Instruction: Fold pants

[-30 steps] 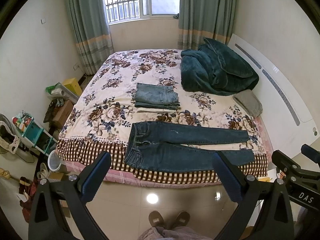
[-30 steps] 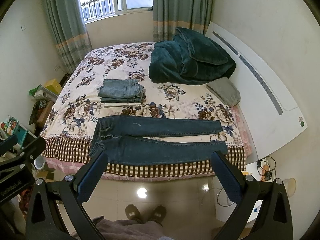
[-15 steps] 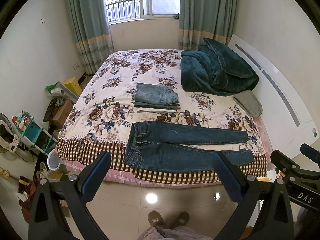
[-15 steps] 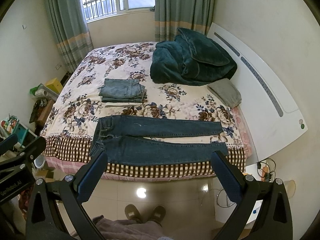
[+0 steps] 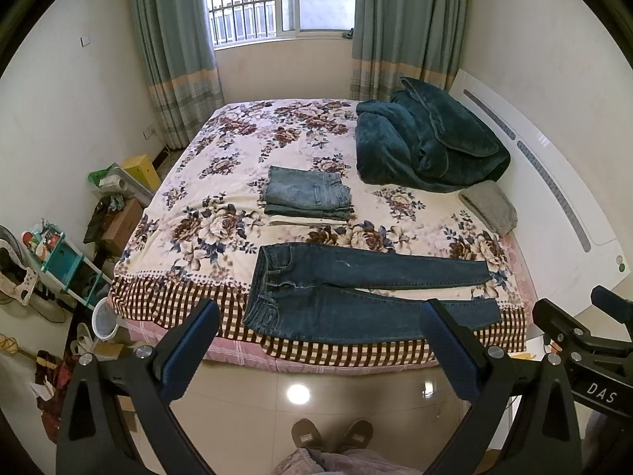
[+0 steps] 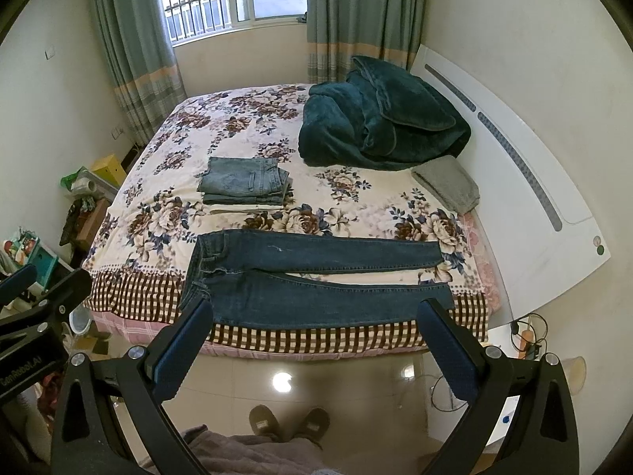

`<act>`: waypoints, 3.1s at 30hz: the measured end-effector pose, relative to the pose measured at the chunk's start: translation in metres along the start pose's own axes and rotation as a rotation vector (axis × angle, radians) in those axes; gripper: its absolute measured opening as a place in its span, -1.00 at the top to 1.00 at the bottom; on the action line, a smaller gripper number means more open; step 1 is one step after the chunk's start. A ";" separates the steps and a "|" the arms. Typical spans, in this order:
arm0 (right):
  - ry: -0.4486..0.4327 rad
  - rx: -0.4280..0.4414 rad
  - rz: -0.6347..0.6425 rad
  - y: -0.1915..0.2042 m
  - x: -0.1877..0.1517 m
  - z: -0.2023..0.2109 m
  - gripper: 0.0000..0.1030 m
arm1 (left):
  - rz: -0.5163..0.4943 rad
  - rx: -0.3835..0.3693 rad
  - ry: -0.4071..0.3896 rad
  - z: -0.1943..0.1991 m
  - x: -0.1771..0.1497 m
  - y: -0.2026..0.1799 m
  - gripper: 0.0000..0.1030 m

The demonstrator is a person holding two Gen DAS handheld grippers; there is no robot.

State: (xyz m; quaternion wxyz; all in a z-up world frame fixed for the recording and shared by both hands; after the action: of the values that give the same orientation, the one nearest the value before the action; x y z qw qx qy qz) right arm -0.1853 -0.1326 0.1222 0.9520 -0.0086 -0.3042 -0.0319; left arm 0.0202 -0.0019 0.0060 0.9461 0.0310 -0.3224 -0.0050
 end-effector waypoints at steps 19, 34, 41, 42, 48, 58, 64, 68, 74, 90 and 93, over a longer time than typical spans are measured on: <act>0.000 0.001 0.002 0.000 0.000 0.000 -1.00 | 0.001 -0.004 -0.002 -0.001 0.003 0.000 -1.00; 0.007 -0.018 -0.053 0.001 0.001 -0.012 -1.00 | -0.014 -0.009 -0.006 -0.018 0.005 0.001 -1.00; 0.055 -0.087 -0.238 -0.034 0.001 -0.091 -1.00 | -0.008 0.034 0.009 -0.080 0.017 0.021 -1.00; 0.070 -0.100 -0.267 -0.042 0.002 -0.106 -1.00 | -0.010 0.048 0.017 -0.096 0.021 0.021 -1.00; 0.163 -0.150 -0.403 -0.111 0.018 -0.212 -1.00 | 0.018 0.123 0.131 -0.191 0.046 0.025 -1.00; 0.400 -0.125 -0.531 -0.243 0.076 -0.492 -1.00 | 0.341 0.315 0.517 -0.425 0.071 0.052 -1.00; 0.511 -0.165 -0.551 -0.285 0.092 -0.648 -1.00 | 0.605 0.369 0.728 -0.563 0.054 0.066 -1.00; 0.553 -0.209 -0.573 -0.316 0.092 -0.735 -1.00 | 0.742 0.381 0.815 -0.650 0.043 0.070 -1.00; 0.596 -0.271 -0.664 -0.366 0.080 -0.822 -1.00 | 0.848 0.392 0.894 -0.752 0.035 0.070 -0.98; 0.744 -0.283 -0.899 -0.428 0.040 -0.906 -0.28 | 0.819 0.230 0.681 -0.703 0.033 0.055 0.59; 0.707 -0.258 -0.923 -0.431 0.037 -0.890 0.71 | 0.827 0.179 0.630 -0.667 0.034 0.054 0.61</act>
State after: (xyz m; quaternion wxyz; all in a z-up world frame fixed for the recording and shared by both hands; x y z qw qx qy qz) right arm 0.3314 -0.5961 -0.5833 0.8747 0.0200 0.0652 -0.4799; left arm 0.4539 0.0875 -0.4971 0.9137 -0.0179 -0.0070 0.4058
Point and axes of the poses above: each gripper's, at about its wrist camera, not at the fingertips, and z roughly against the way its jaws point, y to its left, x to its top, the point moved 1 cm from there along -z, roughly the way its jaws point, and after that the axes turned 4 degrees about x, right-handed, at the moved point
